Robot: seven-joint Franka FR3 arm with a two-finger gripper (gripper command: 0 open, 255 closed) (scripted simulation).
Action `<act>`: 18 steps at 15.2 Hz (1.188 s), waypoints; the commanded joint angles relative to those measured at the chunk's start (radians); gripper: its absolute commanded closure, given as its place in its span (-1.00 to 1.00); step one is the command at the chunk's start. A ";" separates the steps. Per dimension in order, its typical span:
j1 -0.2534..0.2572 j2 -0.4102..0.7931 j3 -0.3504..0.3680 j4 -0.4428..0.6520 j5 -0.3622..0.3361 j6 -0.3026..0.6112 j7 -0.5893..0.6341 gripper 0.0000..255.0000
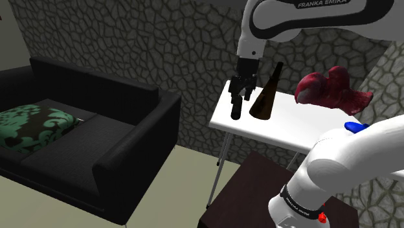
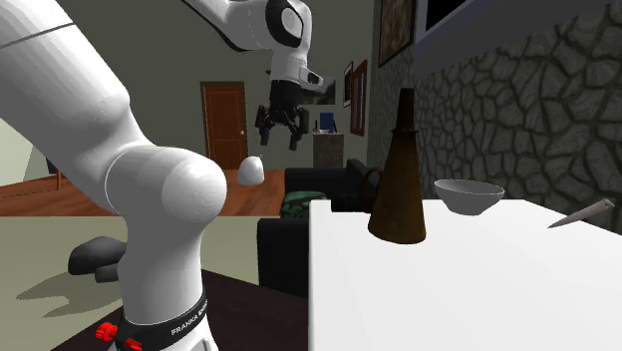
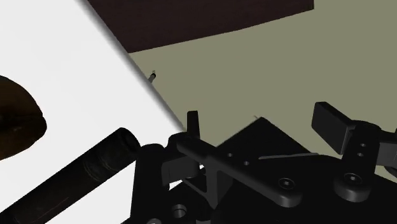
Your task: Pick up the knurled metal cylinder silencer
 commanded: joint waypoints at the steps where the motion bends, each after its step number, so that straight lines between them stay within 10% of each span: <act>1: -0.031 0.056 -0.007 0.011 -0.011 0.058 0.046 -1.00; 18: -0.251 0.446 -0.104 0.128 -0.102 0.436 0.440 -1.00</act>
